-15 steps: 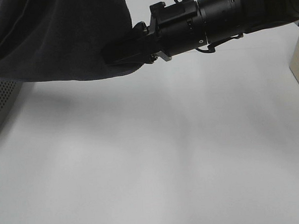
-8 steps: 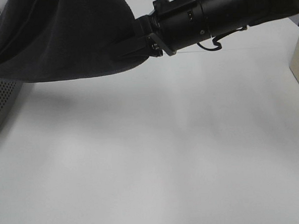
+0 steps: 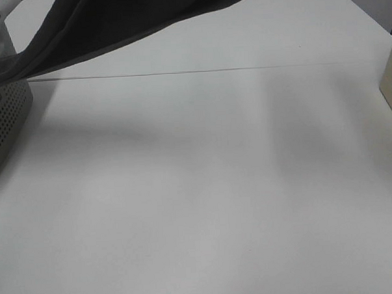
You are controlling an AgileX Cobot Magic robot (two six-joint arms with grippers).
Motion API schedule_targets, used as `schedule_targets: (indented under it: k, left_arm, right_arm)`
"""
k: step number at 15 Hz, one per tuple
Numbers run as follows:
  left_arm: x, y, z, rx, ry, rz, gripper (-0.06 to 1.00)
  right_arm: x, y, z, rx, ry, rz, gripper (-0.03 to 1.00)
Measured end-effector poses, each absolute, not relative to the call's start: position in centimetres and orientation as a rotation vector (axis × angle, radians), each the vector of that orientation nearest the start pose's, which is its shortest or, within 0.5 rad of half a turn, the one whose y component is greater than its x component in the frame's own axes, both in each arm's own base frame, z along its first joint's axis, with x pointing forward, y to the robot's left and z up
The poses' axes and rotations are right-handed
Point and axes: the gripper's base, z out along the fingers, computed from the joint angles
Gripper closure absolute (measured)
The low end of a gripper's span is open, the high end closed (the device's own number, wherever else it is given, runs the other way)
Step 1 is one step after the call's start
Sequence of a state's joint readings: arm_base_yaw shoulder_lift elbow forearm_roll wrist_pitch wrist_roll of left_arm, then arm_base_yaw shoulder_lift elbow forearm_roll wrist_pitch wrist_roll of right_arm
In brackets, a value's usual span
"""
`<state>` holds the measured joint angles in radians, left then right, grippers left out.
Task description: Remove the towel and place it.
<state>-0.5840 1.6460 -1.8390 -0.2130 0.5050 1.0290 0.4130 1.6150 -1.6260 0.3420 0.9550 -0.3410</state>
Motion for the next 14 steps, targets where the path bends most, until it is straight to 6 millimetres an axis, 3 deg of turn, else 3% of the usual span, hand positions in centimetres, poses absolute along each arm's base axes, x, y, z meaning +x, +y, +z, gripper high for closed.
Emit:
schedule_targets:
  k: [4,7,8,14]
  left_arm:
    - [32.7,-22.4,47.6,1.112,1.222,0.129,0.94]
    - [33.0,-22.3,48.5,1.026,1.152,0.155,0.94]
    - [33.1,-22.2,49.0,0.976,1.111,0.17,0.94]
    - [34.5,-22.6,49.0,0.867,0.981,0.263,0.94]
  right_arm:
    - [33.1,14.0,43.6,-0.651,2.159,0.059,0.95]
    - [33.7,13.2,46.7,-0.609,2.044,-0.072,0.95]
    - [33.8,13.0,48.7,-0.584,1.915,-0.116,0.95]
    - [34.5,12.7,50.8,-0.57,1.689,-0.231,0.95]
